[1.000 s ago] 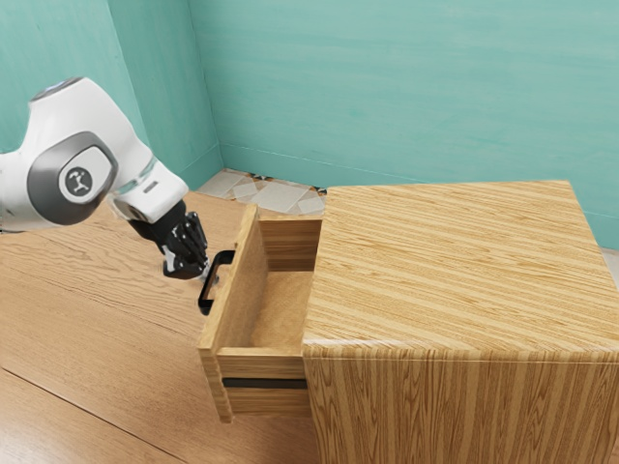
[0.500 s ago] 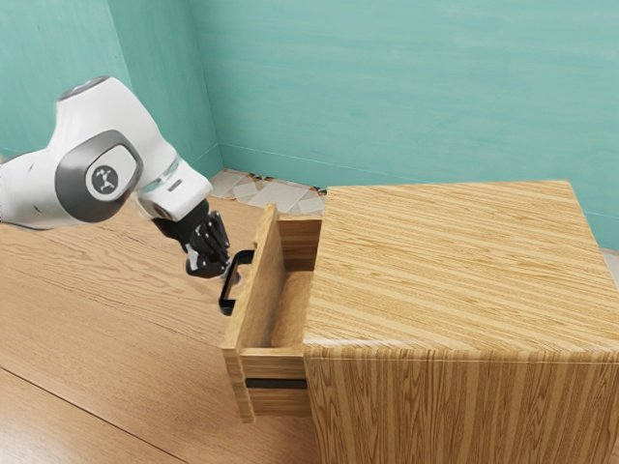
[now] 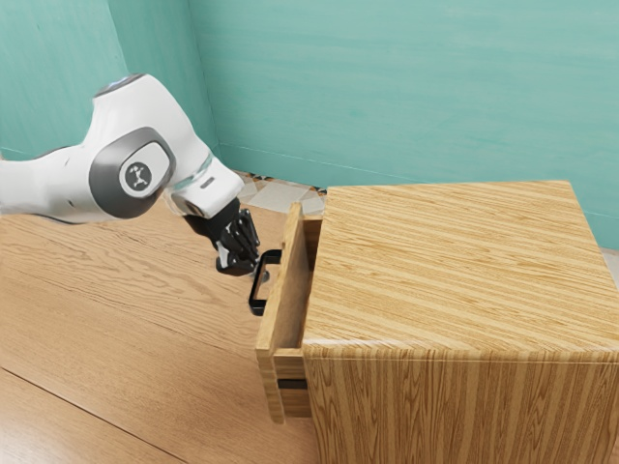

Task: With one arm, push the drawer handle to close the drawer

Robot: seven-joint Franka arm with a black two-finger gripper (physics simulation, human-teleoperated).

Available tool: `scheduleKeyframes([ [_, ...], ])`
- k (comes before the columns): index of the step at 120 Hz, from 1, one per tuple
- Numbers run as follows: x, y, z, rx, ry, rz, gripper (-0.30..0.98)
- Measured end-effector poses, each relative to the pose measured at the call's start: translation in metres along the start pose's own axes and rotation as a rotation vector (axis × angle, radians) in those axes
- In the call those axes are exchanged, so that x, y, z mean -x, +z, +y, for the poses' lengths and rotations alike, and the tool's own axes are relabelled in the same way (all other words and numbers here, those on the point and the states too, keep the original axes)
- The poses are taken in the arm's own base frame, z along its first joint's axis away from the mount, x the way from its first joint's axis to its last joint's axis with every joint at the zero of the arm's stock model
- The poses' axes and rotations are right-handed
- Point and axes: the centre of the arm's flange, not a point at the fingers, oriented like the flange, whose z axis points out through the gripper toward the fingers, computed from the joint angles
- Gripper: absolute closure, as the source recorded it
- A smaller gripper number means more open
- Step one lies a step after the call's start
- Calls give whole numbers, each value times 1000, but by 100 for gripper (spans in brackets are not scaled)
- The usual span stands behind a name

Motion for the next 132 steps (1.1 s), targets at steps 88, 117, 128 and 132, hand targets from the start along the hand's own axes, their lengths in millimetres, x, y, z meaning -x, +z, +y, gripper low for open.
scheduleKeyframes([
  [88,-42,20,-17,8,28,14,79],
  [117,-52,28,-21,13,32,15,79],
  [128,-53,29,-23,11,30,16,79],
  [132,-53,30,-24,11,29,16,79],
])
